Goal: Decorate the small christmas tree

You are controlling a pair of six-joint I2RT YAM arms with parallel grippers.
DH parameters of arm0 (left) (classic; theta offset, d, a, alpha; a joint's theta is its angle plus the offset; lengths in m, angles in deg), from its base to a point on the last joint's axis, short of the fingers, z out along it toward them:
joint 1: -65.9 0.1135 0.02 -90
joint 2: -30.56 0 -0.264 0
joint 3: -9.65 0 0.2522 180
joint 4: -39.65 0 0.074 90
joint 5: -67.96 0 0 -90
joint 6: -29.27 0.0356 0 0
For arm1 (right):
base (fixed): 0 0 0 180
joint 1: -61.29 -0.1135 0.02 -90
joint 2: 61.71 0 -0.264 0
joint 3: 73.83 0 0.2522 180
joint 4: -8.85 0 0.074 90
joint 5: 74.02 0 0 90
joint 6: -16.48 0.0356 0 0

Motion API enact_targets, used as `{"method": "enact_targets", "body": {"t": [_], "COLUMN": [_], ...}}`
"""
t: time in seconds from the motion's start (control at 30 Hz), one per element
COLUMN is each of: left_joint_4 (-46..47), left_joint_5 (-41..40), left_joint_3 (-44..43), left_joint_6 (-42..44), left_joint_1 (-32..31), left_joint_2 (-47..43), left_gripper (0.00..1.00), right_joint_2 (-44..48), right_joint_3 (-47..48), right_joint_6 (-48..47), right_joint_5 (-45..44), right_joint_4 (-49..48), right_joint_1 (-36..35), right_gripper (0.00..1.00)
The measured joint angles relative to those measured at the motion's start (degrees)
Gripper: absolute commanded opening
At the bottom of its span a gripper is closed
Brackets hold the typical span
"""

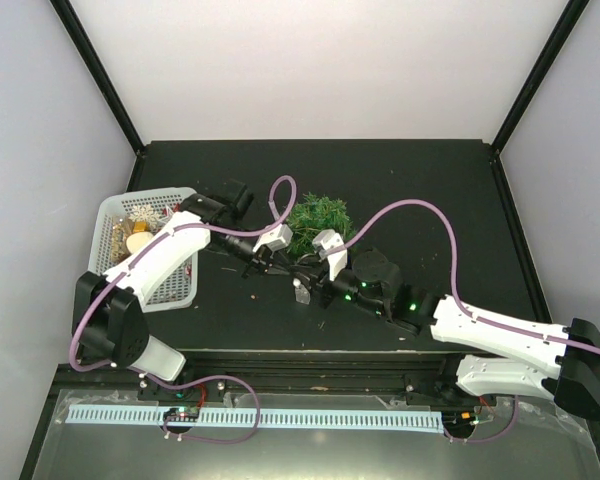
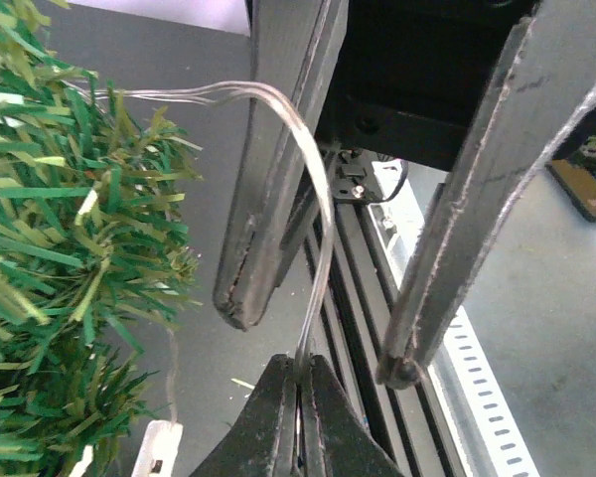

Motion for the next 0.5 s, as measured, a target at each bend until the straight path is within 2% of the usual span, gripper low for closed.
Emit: {"method": "enact_targets", "body": {"t": [0.07, 0.2, 0.33, 0.5], "left_joint_4": [-1.16, -2.58, -3.82, -4.33], "left_joint_5": [-1.55, -5.53, -10.1, -16.24], "left_joint_3": [-1.33, -3.13, -5.57, -8.61], "left_joint_6": [0.15, 0.02, -0.5, -1.92], "left_joint_1": [0.0, 0.02, 0.02, 0.02], "left_joint_2": [-0.02, -0.81, -1.77, -2.05], "left_gripper": [0.02, 0.02, 0.02, 0.01], "right_joint_2": [0.33, 3.43, 6.64, 9.6], "right_joint_3": [0.0, -0.55, -0.92, -0.96], "right_joint_6": [0.52, 0.33, 0.26, 0.0], "right_joint_5": [0.22, 0.37, 0.66, 0.87], "right_joint_4": [0.46, 0.85, 1.38, 4.0], "right_joint_1": [0.0, 0.0, 0.04, 0.04], "right_gripper": [0.48, 0.57, 0.71, 0.73]}}
